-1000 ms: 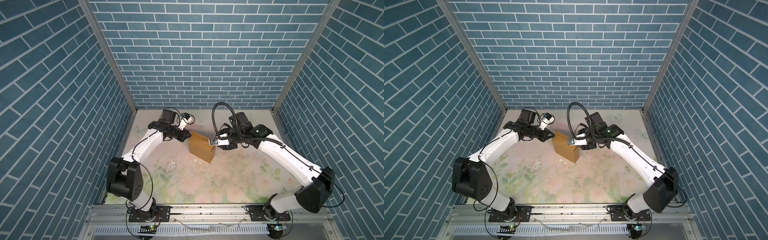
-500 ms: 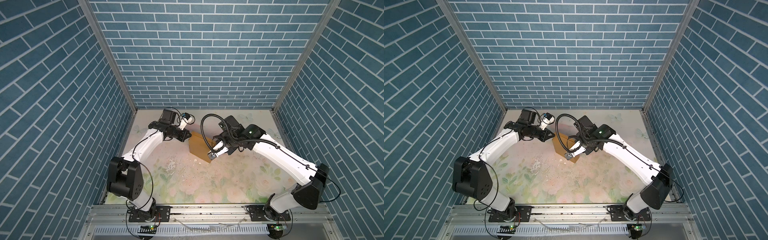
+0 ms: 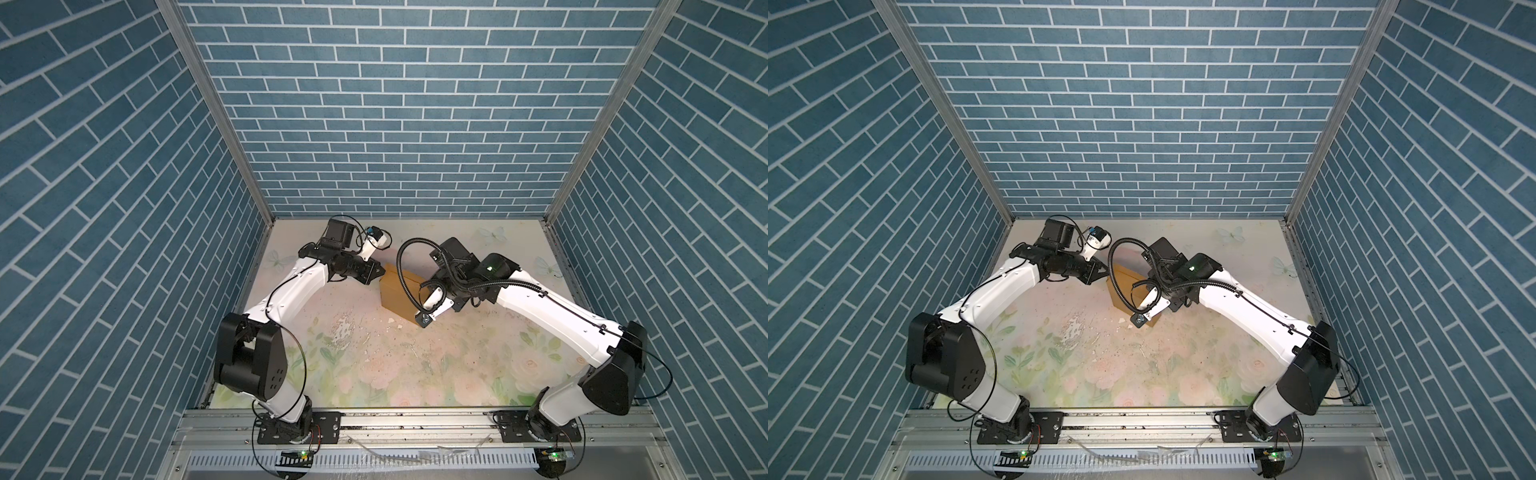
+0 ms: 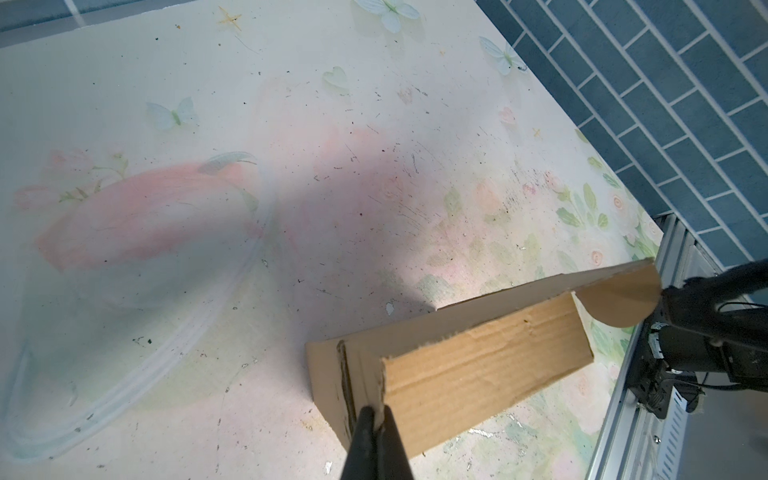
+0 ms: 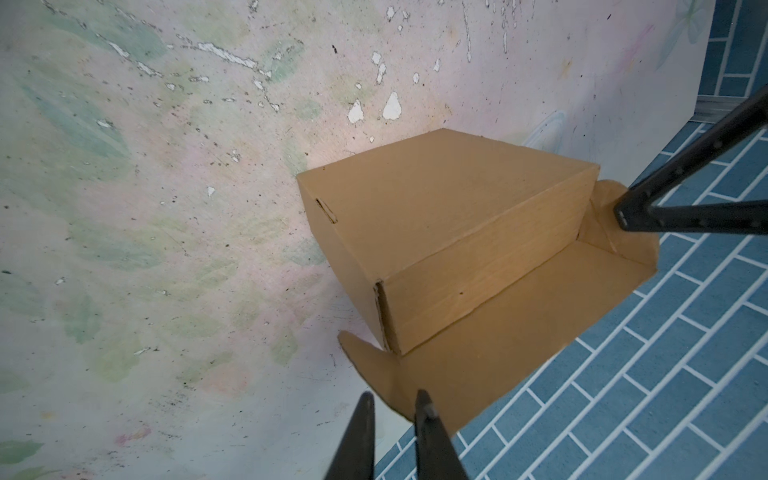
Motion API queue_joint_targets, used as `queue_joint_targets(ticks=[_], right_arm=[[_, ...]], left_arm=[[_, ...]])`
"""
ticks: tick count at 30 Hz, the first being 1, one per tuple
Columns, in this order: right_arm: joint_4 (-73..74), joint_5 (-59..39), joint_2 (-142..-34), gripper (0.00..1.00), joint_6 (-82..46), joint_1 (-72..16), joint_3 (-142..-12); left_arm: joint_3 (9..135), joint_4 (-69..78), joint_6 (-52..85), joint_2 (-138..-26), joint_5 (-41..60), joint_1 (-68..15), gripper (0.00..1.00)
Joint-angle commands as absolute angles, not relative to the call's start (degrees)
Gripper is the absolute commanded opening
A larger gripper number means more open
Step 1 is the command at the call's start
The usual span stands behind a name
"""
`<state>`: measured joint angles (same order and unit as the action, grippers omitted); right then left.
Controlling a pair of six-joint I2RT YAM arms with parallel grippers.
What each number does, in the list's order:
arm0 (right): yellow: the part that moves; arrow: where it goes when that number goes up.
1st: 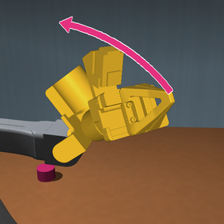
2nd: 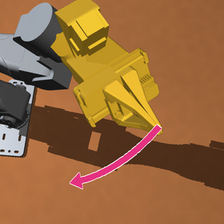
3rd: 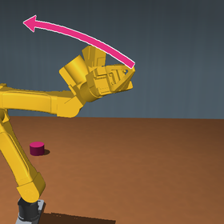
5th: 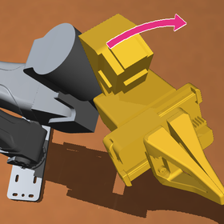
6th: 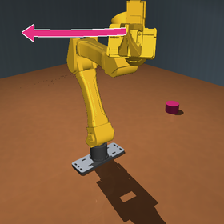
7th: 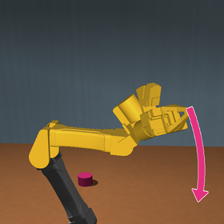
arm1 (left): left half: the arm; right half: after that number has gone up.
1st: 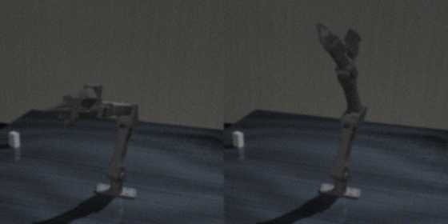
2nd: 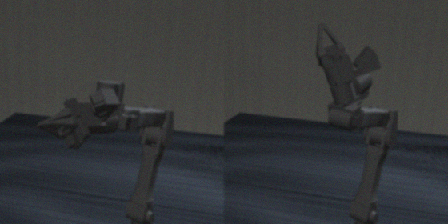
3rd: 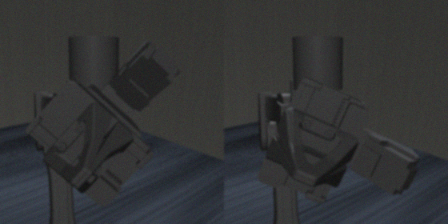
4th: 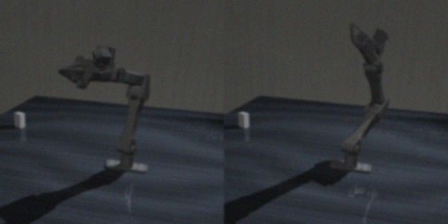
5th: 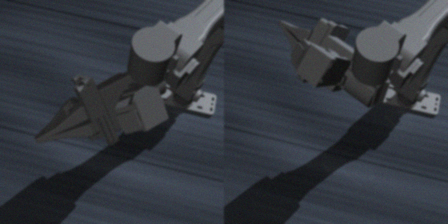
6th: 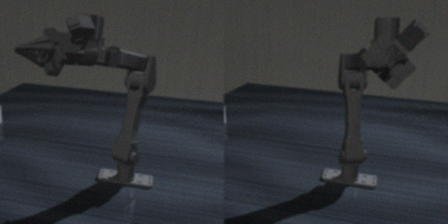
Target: Fold the paper box
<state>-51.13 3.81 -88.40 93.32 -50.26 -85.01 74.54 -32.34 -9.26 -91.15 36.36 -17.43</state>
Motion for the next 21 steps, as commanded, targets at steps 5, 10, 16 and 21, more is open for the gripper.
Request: queue_joint_targets(ticks=[5,10,16,21], right_arm=[[-51.76,3.17,-89.91,0.15,95.49,-51.02,-85.08],[-53.51,3.11,-88.71,0.16,92.44,-50.94,-86.2],[-55.32,-2.5,-84.21,0.24,68.59,-51.18,-91.95],[-42.83,8.79,-76.68,0.34,25.8,-53.95,-85.79]], left_arm=[[73.73,-34.5,-9.85,-92.45,36.83,-18.26,0.01],[73.91,-34.58,-9.98,-92.56,36.74,-18.36,0.01],[72.81,-33.46,-7.3,-91.74,34.75,-18.71,0.02],[70.58,-31.65,-5.21,-90.03,34.17,-18.98,0.02]])
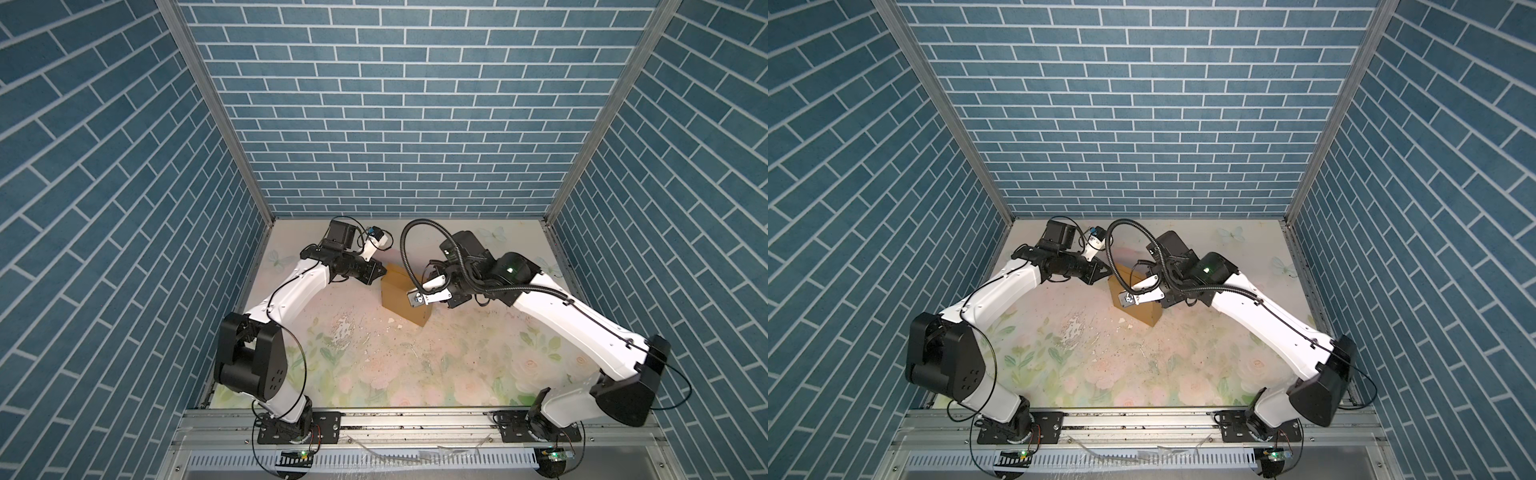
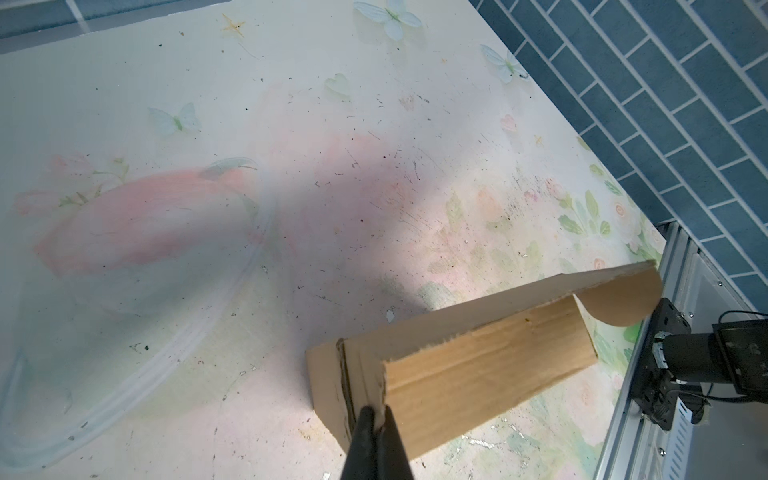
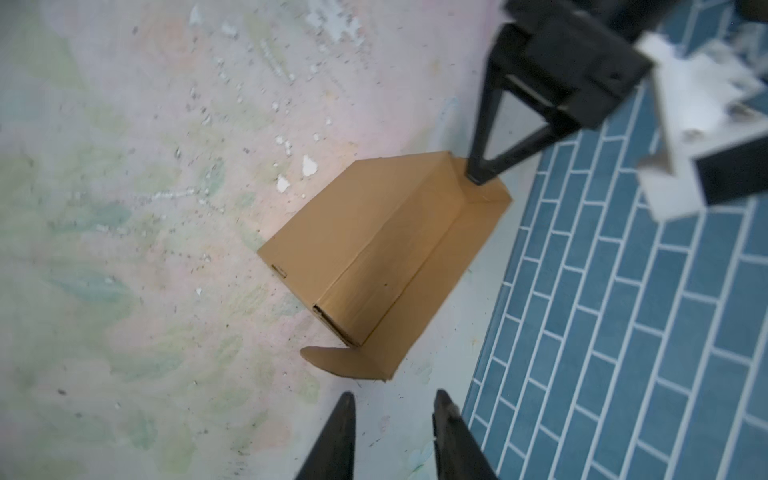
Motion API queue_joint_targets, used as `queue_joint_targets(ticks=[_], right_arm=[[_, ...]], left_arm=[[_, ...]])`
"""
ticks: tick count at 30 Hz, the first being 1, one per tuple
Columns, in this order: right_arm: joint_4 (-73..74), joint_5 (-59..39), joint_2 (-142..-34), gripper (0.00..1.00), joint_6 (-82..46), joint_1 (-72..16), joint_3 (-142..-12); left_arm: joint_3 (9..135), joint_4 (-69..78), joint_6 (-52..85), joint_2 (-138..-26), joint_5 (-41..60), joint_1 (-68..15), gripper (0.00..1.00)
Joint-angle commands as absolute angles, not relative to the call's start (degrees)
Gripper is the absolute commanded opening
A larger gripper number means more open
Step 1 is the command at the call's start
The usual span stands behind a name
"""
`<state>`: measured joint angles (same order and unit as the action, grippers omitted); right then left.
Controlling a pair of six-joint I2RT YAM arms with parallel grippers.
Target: Fold the paper box
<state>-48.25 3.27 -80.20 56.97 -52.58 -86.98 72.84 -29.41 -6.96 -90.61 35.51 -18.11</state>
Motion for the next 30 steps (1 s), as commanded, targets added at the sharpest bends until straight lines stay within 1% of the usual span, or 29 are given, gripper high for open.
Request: queue_joint_targets(ticks=[1,4,6,8,11,14,18,23,30], right_arm=[[-44.39,11.51,-76.62,0.33,16.57,-54.18,-86.71],[-51.22,20.74,-78.68,0.26,-6.46,-55.11,-89.7],[-54.27,24.1,-80.14,0.26,-18.73,-56.04,-89.58],[-55.85,22.95,-81.68,0.26,-28.79,-56.64,-88.96],[-55.64,20.63,-83.17,0.28,-39.37,-56.92,-87.8],[-54.93,19.73,-84.43,0.29,-43.5,-57.39,-87.56],[-54.88,19.69,-86.6,0.29,-45.74,-57.48,-88.1],[-60.16,20.98,-90.31,0.27,-49.07,-57.39,-90.24],[-59.08,20.93,-91.4,0.26,-49.22,-57.13,-89.48]], left_arm=[[70.49,-31.64,-5.19,-89.93,33.83,-18.98,0.02],[70.15,-31.64,-5.1,-89.69,32.87,-18.98,0.02],[69.9,-31.3,-4.88,-89.47,32.95,-18.92,0.02],[69.86,-31.29,-4.57,-89.3,33.26,-18.98,0.02],[69.96,-31.38,-4.56,-89.08,33.16,-18.98,0.02],[69.86,-31.2,-4.54,-89.11,33.13,-18.94,0.02],[69.87,-31.08,-4.72,-89.12,33.1,-19.16,0.02],[69.74,-31.1,-4.84,-88.86,32.78,-19.25,0.02],[69.8,-31.11,-4.74,-89.21,33.05,-19.25,0.02]])
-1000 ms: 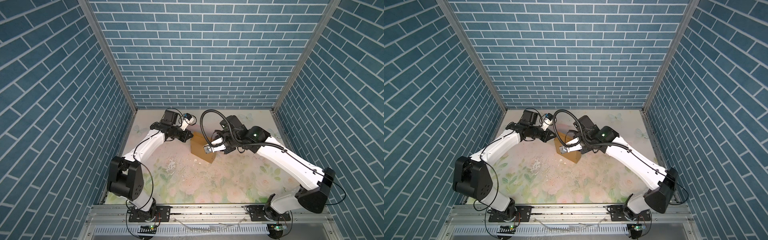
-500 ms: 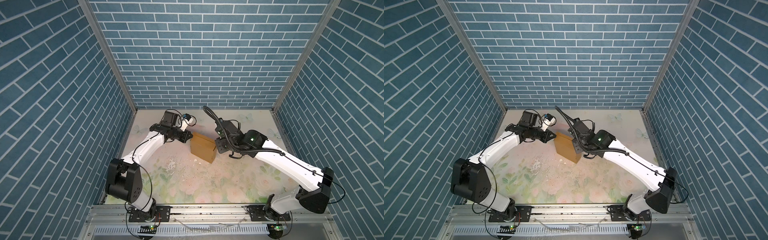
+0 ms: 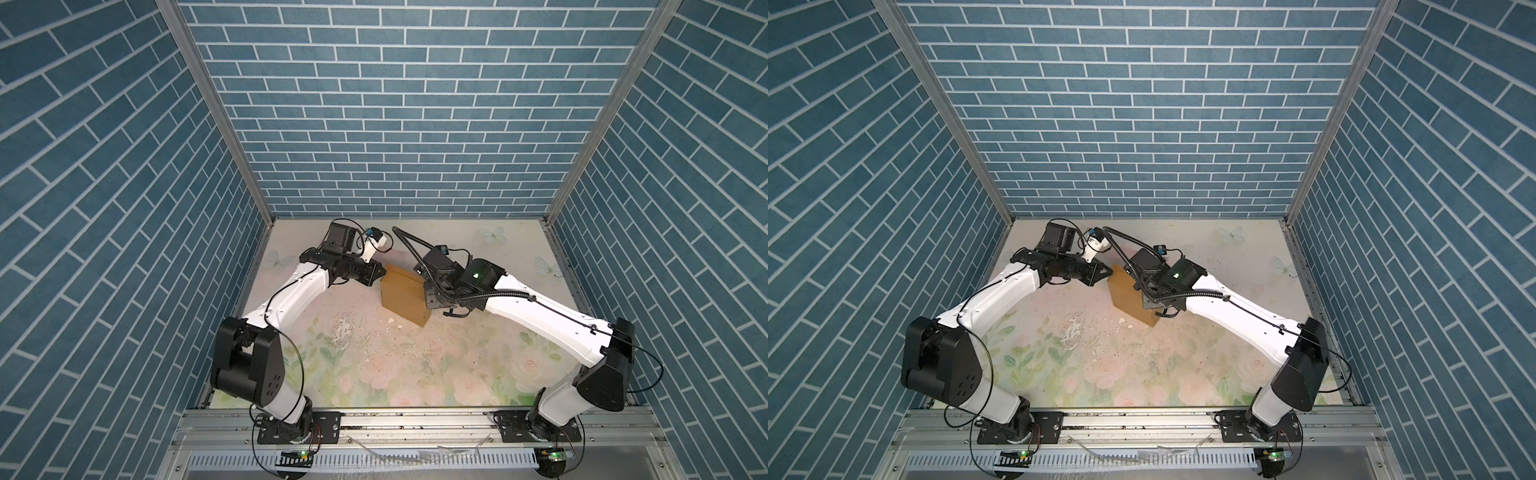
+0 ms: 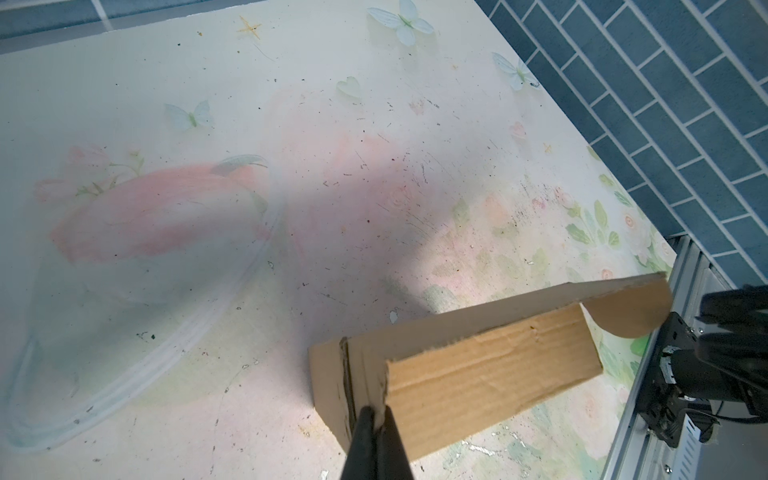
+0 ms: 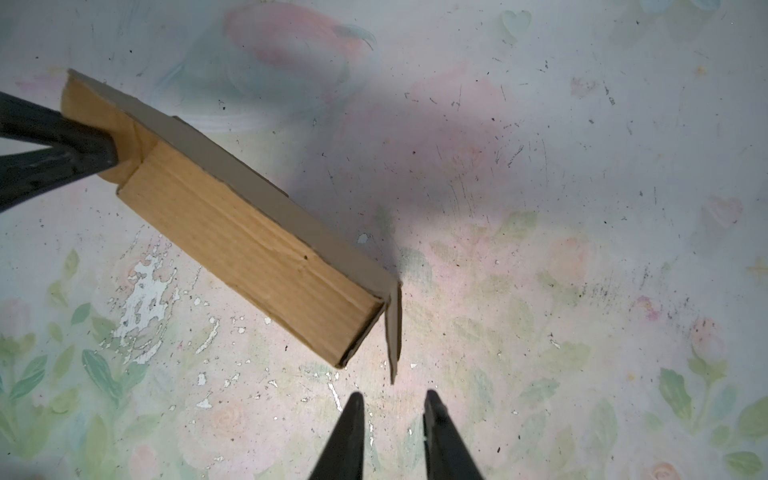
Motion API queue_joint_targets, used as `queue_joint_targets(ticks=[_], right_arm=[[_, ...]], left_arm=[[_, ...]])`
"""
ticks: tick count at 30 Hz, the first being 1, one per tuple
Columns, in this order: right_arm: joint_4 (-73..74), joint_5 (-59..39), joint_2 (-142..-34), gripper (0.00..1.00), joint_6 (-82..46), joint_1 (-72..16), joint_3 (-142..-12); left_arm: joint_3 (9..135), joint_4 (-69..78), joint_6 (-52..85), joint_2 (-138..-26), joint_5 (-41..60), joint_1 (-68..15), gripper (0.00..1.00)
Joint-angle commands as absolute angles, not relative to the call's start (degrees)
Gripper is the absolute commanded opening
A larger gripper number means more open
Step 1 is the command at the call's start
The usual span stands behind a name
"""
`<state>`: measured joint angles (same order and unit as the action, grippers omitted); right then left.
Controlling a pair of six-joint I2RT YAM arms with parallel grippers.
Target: Fold the paper box
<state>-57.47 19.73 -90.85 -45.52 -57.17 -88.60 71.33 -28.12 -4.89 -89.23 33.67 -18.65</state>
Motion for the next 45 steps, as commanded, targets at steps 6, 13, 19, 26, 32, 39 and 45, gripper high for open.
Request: queue_joint_targets(ticks=[6,13,19,26,32,39,45], right_arm=[[-57.47,19.58,-92.31,0.14,-49.26,-56.19,-89.24],[-56.58,18.91,-92.68,0.05,-48.96,-55.06,-88.99],[-55.68,18.02,-93.51,0.07,-48.63,-54.67,-89.05],[-55.94,18.28,-94.24,0.09,-48.76,-54.47,-88.86],[-55.6,18.31,-94.05,0.04,-49.0,-54.22,-89.26],[-53.35,16.26,-93.47,0.0,-50.49,-53.93,-90.23],[-49.89,14.88,-91.88,0.0,-52.76,-53.09,-88.72]], left_arm=[[69.7,-30.99,-4.57,-88.9,33.13,-19.33,0.02],[69.09,-30.13,-3.69,-88.95,33.4,-19.85,0.02],[68.79,-29.88,-3.54,-88.86,33.4,-20.04,0.02],[68.68,-29.84,-3.46,-88.67,33.4,-20.1,0.02],[68.48,-29.71,-3.47,-88.75,33.49,-20.3,0.02],[68.21,-29.43,-3.75,-88.73,33.84,-20.53,0.02],[67.32,-28.85,-3.47,-88.24,34.18,-20.71,0.02]])
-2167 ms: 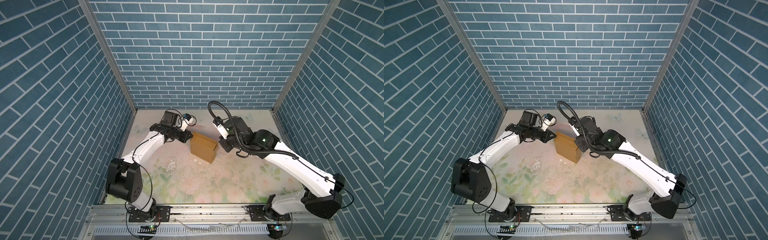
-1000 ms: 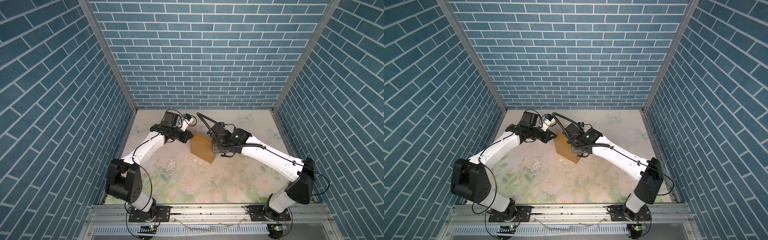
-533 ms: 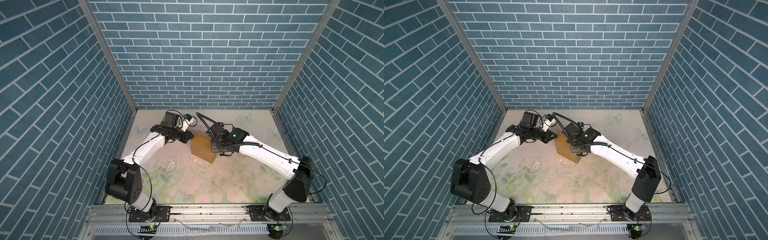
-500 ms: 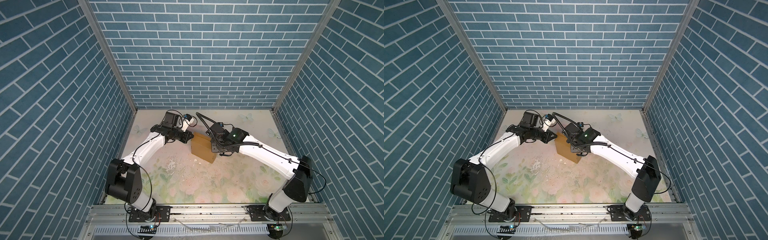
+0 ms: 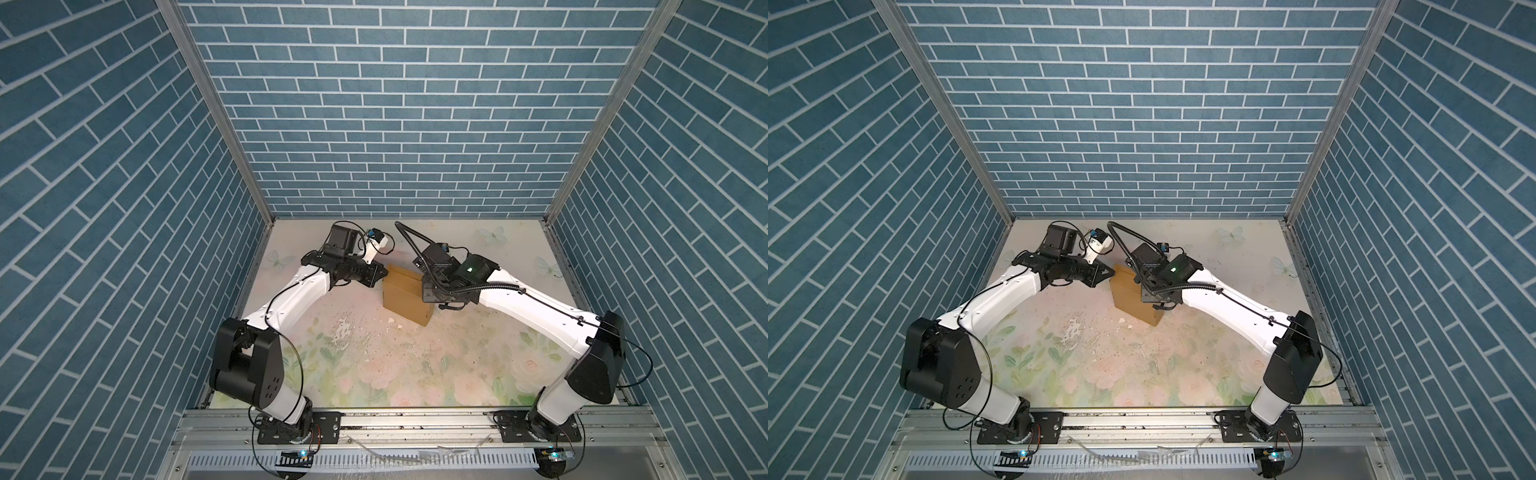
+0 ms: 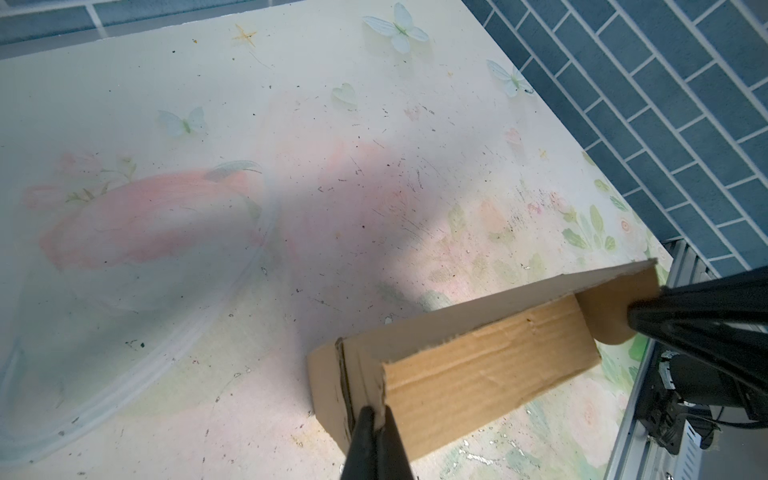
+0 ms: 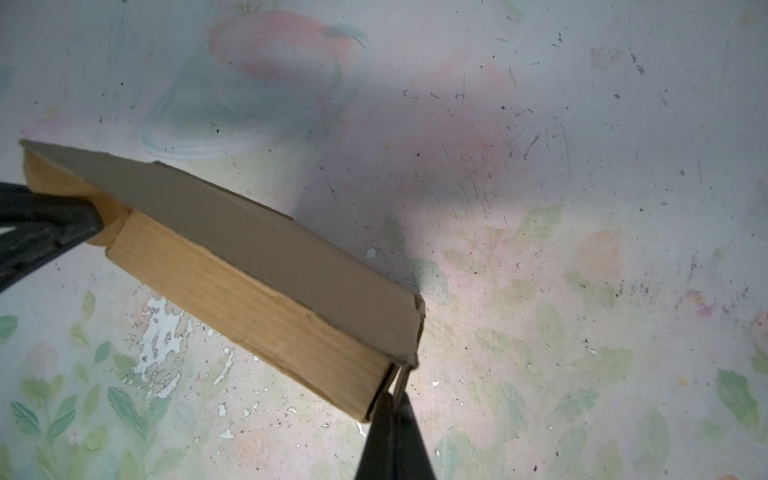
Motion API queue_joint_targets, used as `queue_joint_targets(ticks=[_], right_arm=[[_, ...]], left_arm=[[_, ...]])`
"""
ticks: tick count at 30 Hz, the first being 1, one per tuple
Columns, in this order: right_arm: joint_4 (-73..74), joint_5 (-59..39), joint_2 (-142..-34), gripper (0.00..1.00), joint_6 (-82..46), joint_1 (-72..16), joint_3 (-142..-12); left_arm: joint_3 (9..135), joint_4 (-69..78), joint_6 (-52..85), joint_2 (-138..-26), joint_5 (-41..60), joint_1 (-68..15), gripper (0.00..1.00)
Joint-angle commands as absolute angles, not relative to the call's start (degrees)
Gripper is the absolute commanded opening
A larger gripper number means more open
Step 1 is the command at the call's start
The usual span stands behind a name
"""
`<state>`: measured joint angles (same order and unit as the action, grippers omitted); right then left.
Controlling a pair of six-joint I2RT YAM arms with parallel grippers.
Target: Fold the paper box
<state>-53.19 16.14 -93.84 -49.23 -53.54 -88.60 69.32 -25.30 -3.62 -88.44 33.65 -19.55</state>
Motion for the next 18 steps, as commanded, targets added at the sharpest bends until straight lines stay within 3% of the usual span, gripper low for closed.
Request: queue_joint_targets(ticks=[1,18], right_arm=[[-49.37,14.62,-91.61,0.0,-53.06,-53.0,-88.54],[-44.35,12.31,-90.55,0.0,-56.16,-51.87,-84.82]], left_arm=[[67.24,-28.83,-3.48,-88.24,34.27,-20.74,0.02],[67.15,-28.21,-3.26,-88.76,34.83,-21.45,0.02]])
